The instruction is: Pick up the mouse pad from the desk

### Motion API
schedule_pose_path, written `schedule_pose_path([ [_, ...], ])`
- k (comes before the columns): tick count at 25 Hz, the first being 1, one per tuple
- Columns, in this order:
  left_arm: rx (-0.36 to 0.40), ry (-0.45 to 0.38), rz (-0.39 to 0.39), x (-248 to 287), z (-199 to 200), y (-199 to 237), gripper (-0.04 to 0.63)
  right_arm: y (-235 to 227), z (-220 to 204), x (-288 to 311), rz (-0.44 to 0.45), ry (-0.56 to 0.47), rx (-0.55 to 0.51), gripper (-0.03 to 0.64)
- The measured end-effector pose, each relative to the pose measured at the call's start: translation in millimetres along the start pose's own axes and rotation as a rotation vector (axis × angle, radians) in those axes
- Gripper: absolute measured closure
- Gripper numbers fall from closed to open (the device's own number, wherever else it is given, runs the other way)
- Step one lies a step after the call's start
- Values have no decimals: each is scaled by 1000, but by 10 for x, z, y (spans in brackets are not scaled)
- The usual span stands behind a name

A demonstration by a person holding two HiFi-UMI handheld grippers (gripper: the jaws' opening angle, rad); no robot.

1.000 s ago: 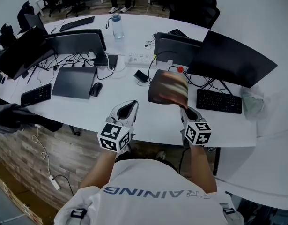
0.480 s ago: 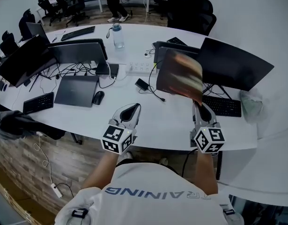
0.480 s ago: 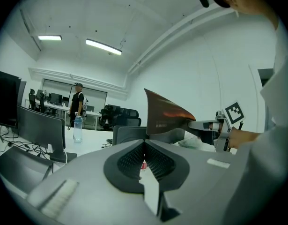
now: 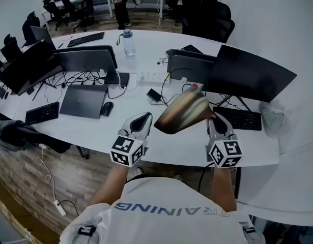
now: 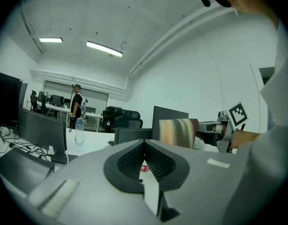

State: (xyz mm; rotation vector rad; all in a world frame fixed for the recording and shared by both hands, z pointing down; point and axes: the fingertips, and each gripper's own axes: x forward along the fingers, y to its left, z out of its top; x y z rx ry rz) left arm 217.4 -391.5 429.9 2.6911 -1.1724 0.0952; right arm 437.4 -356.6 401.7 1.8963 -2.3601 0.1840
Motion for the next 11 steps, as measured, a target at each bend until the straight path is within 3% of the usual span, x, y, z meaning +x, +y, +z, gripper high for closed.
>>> schedule_pose_path([
  [11, -2, 3, 32, -9, 1, 101, 595, -132, -76, 103, 2, 18, 34, 572],
])
